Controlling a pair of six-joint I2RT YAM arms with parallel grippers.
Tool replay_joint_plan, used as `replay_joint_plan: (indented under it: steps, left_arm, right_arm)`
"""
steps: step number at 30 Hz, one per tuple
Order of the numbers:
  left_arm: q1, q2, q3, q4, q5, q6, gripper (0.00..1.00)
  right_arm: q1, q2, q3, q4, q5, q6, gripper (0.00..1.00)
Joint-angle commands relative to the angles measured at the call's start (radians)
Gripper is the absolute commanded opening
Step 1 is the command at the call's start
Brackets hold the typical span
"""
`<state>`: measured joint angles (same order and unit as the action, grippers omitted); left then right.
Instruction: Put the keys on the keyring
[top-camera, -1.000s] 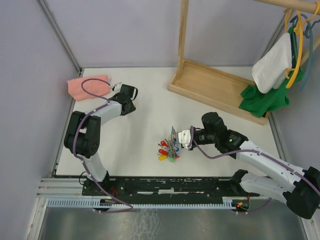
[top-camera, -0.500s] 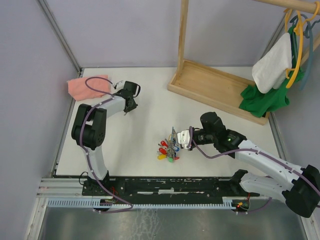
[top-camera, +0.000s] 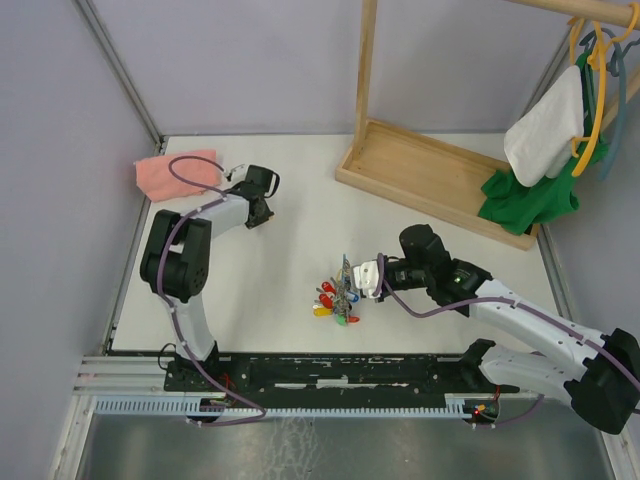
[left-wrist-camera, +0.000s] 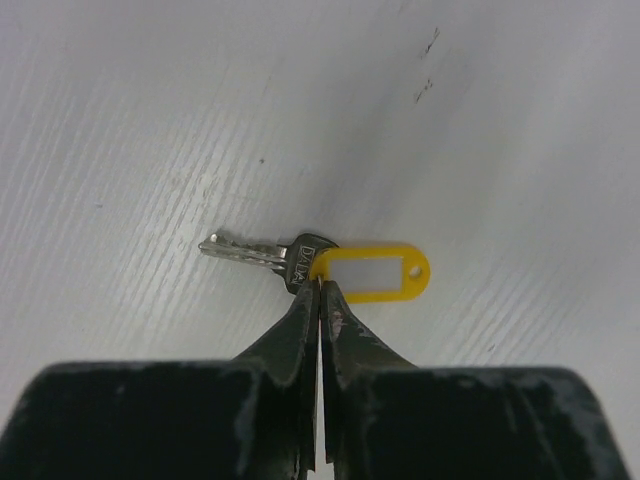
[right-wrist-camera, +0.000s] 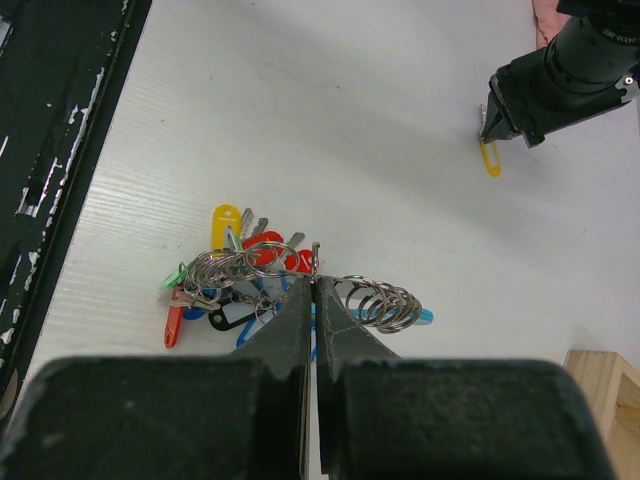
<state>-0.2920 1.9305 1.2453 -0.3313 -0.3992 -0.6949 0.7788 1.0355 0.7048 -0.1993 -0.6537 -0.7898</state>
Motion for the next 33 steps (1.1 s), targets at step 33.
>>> replay_joint_plan:
  steps: [33]
  left_arm:
    - [-0.265, -0.414, -0.501, 0.279, 0.513, 0.500, 0.04]
  right_arm:
    - [0.010, -0.274, -0.112, 0.024, 0.324, 0.442, 0.01]
